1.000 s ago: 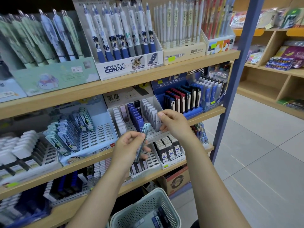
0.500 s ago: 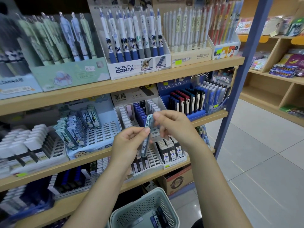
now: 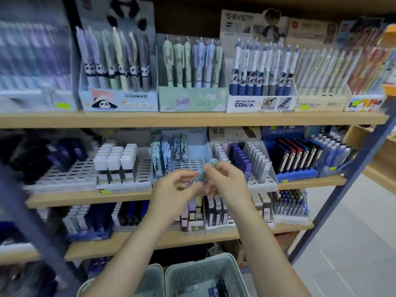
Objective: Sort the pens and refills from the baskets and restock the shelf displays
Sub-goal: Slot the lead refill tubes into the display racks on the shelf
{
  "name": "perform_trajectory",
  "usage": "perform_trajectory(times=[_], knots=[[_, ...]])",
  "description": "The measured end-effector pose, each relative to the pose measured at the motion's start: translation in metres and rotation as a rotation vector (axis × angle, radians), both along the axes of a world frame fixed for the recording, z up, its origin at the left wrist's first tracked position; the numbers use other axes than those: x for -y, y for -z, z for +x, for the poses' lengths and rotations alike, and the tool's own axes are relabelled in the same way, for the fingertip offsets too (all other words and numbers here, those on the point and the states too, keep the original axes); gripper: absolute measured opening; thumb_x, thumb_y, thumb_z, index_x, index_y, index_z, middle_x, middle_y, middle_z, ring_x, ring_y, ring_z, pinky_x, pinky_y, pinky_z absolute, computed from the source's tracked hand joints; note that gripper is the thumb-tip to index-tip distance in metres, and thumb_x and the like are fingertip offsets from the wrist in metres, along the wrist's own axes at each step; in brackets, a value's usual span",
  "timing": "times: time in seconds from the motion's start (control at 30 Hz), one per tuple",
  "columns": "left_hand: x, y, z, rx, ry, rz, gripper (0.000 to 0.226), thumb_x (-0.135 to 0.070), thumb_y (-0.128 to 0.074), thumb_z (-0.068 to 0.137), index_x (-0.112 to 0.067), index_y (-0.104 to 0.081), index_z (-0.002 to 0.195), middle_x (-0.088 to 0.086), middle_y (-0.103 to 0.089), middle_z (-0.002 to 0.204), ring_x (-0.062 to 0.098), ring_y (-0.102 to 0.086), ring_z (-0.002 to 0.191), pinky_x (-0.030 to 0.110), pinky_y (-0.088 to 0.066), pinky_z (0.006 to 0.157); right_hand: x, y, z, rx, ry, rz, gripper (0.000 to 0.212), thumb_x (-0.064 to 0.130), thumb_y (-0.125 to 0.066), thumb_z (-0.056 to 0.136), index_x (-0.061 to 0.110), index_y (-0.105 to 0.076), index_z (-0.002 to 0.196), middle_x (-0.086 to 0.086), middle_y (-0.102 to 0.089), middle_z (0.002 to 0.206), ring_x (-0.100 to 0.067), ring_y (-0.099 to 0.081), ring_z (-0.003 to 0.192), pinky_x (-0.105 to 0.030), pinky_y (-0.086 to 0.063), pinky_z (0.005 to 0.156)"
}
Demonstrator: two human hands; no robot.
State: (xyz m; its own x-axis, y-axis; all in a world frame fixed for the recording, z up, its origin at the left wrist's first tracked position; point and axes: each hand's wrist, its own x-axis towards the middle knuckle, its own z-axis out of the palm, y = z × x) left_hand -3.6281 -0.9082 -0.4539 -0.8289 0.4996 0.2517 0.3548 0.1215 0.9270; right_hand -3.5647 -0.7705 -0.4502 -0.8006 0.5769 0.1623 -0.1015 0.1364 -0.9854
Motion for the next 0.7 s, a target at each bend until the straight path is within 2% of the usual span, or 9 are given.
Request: perform_trajectory(times=[0.07,0.13,0.27,0.33,0.37,0.43,0.5,0.57,0.7], knots=[[0.013,0.002,-0.007,0.057,-0.002,0.064,0.016,-0.014,-0.074,0.09,-0.023,-0.076,0.104,-0.01,-0.076,0.095,-0.003,-0.069,0.084,0.014,-0.055,0.073,0.011,0.001,-0.007,0.021,-0.094,-0.006,0.019,0.025,-0.068,0.094,0.011,-0.07,0.082,-0.001,-0.062,0.057,-0.016,-0.058,0.055,-0.028,-0.047,0.055],[0.023,0.004,-0.012,0.117,0.012,0.121,0.015,-0.011,-0.068,0.094,-0.023,-0.076,0.1,-0.007,-0.078,0.089,0.004,-0.072,0.081,0.016,-0.057,0.069,0.02,0.005,-0.014,0.026,-0.153,-0.001,0.019,0.022,-0.066,0.095,0.008,-0.071,0.083,-0.005,-0.063,0.063,-0.015,-0.059,0.058,-0.026,-0.048,0.058],[0.032,0.008,-0.023,0.032,0.009,0.075,0.024,-0.013,-0.064,0.097,-0.035,-0.07,0.091,-0.029,-0.073,0.083,-0.009,-0.067,0.084,0.008,-0.05,0.071,0.029,0.005,-0.025,0.053,-0.154,-0.008,0.022,0.02,-0.066,0.095,0.002,-0.064,0.083,-0.006,-0.061,0.064,-0.018,-0.058,0.056,-0.029,-0.05,0.057],[0.035,0.01,-0.032,-0.228,-0.089,-0.043,0.017,-0.021,-0.062,0.098,-0.033,-0.07,0.109,-0.031,-0.067,0.106,-0.01,-0.061,0.101,0.013,-0.049,0.089,0.028,0.0,-0.031,0.026,-0.119,-0.064,0.018,0.019,-0.065,0.096,0.009,-0.06,0.082,0.0,-0.061,0.065,-0.02,-0.057,0.053,-0.031,-0.051,0.054],[0.036,0.01,-0.037,-0.384,-0.144,-0.121,0.026,-0.026,-0.06,0.1,-0.027,-0.066,0.125,-0.025,-0.059,0.124,-0.004,-0.055,0.116,0.02,-0.044,0.103,0.026,-0.003,-0.035,0.0,-0.099,-0.101,0.017,0.018,-0.064,0.097,0.01,-0.056,0.084,0.003,-0.061,0.066,-0.02,-0.059,0.054,-0.031,-0.052,0.054],[0.036,0.008,-0.05,-0.625,-0.173,-0.255,0.05,-0.034,-0.053,0.102,-0.02,-0.044,0.15,-0.011,-0.038,0.152,0.01,-0.029,0.146,0.03,-0.02,0.12,0.02,-0.009,-0.044,-0.047,-0.069,-0.139,0.016,0.02,-0.06,0.099,0.01,-0.053,0.088,0.003,-0.062,0.07,-0.022,-0.065,0.06,-0.033,-0.057,0.062],[0.032,0.006,-0.062,-0.74,-0.131,-0.421,0.067,-0.045,-0.041,0.104,-0.022,-0.014,0.16,-0.01,-0.007,0.166,0.01,0.002,0.154,0.03,0.002,0.122,0.015,-0.013,-0.053,-0.068,-0.036,-0.141,0.019,0.027,-0.056,0.101,0.013,-0.053,0.09,0.0,-0.062,0.075,-0.023,-0.069,0.069,-0.037,-0.06,0.074],[0.027,0.011,-0.073,-0.77,-0.104,-0.581,0.075,-0.055,-0.029,0.102,-0.023,0.006,0.16,-0.008,0.012,0.166,0.006,0.021,0.149,0.029,0.015,0.119,0.012,-0.015,-0.062,-0.059,0.013,-0.142,0.017,0.034,-0.052,0.102,0.021,-0.055,0.091,0.001,-0.064,0.082,-0.026,-0.072,0.079,-0.04,-0.06,0.083],[0.026,0.022,-0.084,-0.792,-0.084,-0.66,0.081,-0.061,-0.023,0.097,-0.019,0.004,0.161,-0.001,0.005,0.169,0.01,0.02,0.15,0.033,0.013,0.121,0.007,-0.014,-0.079,-0.046,0.067,-0.148,0.015,0.04,-0.048,0.102,0.029,-0.052,0.093,0.002,-0.064,0.088,-0.031,-0.073,0.094,-0.032,-0.06,0.082]])
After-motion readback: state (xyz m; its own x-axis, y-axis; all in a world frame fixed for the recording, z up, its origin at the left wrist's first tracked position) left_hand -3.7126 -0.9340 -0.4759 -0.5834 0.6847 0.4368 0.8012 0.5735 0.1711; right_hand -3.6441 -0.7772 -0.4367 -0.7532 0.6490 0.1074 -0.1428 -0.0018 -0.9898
